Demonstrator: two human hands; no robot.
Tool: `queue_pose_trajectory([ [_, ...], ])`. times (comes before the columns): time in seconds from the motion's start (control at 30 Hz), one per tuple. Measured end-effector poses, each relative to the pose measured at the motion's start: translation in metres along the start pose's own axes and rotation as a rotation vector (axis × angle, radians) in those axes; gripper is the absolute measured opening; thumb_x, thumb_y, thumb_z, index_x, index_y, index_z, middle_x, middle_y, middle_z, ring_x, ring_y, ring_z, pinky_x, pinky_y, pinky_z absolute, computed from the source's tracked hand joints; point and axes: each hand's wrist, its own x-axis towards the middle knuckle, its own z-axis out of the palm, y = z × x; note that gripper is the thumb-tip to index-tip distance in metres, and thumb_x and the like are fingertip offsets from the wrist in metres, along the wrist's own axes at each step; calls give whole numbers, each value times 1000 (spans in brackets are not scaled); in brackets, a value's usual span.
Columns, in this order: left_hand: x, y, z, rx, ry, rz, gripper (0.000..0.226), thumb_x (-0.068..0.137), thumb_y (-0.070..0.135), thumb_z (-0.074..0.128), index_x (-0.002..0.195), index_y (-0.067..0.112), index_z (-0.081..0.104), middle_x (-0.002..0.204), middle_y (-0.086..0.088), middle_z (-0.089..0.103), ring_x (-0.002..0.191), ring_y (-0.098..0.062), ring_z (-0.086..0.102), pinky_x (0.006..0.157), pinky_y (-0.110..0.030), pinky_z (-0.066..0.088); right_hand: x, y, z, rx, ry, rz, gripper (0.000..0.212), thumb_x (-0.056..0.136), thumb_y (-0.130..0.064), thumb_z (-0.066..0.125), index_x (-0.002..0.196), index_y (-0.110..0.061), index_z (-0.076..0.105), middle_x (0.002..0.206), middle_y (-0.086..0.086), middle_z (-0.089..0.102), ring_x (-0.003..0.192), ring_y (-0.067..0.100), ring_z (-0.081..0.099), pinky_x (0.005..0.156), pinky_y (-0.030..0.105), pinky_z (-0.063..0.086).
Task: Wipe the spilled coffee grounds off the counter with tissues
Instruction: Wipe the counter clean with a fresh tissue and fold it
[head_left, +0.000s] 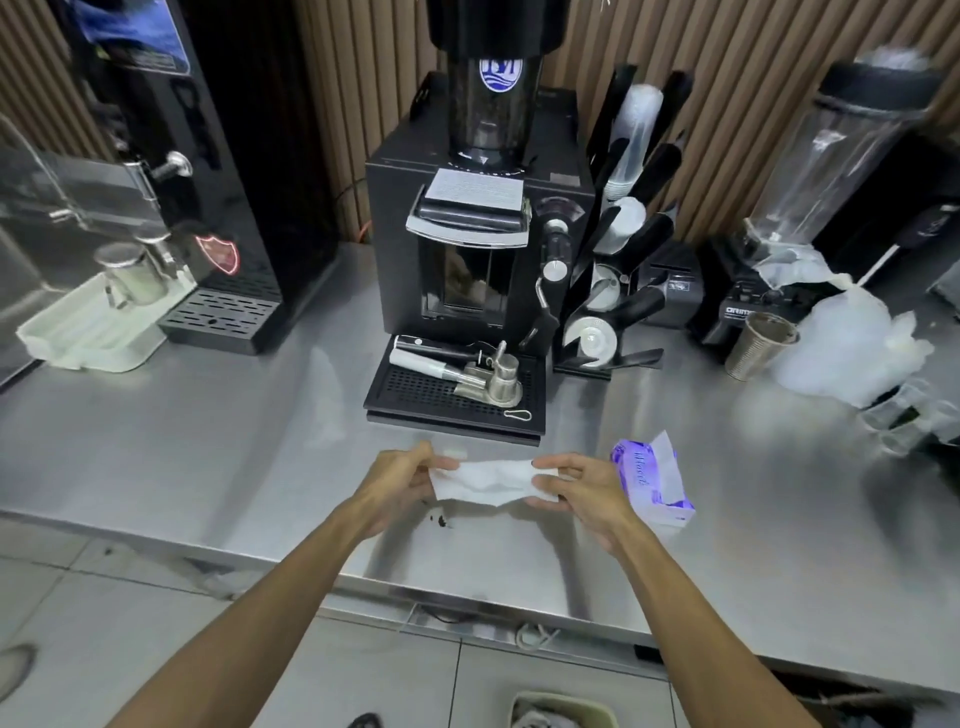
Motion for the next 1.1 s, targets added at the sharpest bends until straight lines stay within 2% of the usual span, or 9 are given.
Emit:
queue_pose_trajectory([
  [0.17,14,-5,-23,199,-2,112,26,68,10,87,91,14,78,107,-3,72,98,-19,69,79,-30,57,12,4,19,-30,40,-35,30,78,18,68,100,-2,66,102,21,68,89,30,72,71,37,60],
  [0.27,25,-6,-35,218,8,191,26,72,2,83,93,14,74,102,-3,71,90,-16,67,72,-27,55,25,8,33,-66,74,-35,27,79,19,65,89,-5,72,97,19,69,86,30,72,70,32,60],
  [0.37,41,-6,-45,411,33,311,21,80,1,75,91,19,78,96,4,73,79,-6,64,72,-17,49,39,14,50,-123,115,-19,31,80,17,62,68,-7,76,94,20,72,84,30,72,73,26,58],
  [0.53,66,-17,-63,770,-7,478,26,84,-7,58,91,8,78,100,1,71,84,-4,64,82,-14,50,52,17,72,-490,133,-134,11,76,-2,74,78,-11,79,87,-9,75,78,-4,66,74,9,49],
  [0.6,71,-25,-68,862,-44,459,22,84,0,58,98,8,73,103,1,70,78,4,62,76,-7,47,61,29,78,-718,82,-252,12,71,-7,81,82,-11,79,92,-8,73,83,-2,64,80,13,49],
  [0.7,77,-39,-75,984,-81,510,24,81,13,68,103,14,62,100,0,67,91,3,66,77,-1,40,72,46,85,-955,37,-329,8,79,-10,76,87,-8,77,99,-2,69,91,9,62,88,21,48],
  [0.8,78,-45,-81,1034,-46,716,21,77,24,80,93,19,67,98,7,62,90,3,61,77,-16,52,76,54,89,-1155,47,-452,10,86,-13,68,91,-13,76,98,-4,70,96,16,59,85,24,46],
  [0.9,78,-44,-83,1196,-25,1028,4,76,19,81,77,17,77,86,8,68,86,-8,50,72,-31,55,69,57,90,-1346,89,-619,17,85,-14,71,98,-24,75,88,-8,71,88,19,53,77,28,46],
  [1.1,58,-63,-80,1239,-131,1022,24,78,1,76,98,14,76,84,1,70,81,-18,61,73,-25,50,39,70,85,-1535,81,-769,21,78,-24,77,95,-36,74,78,-11,61,81,19,49,72,33,29],
])
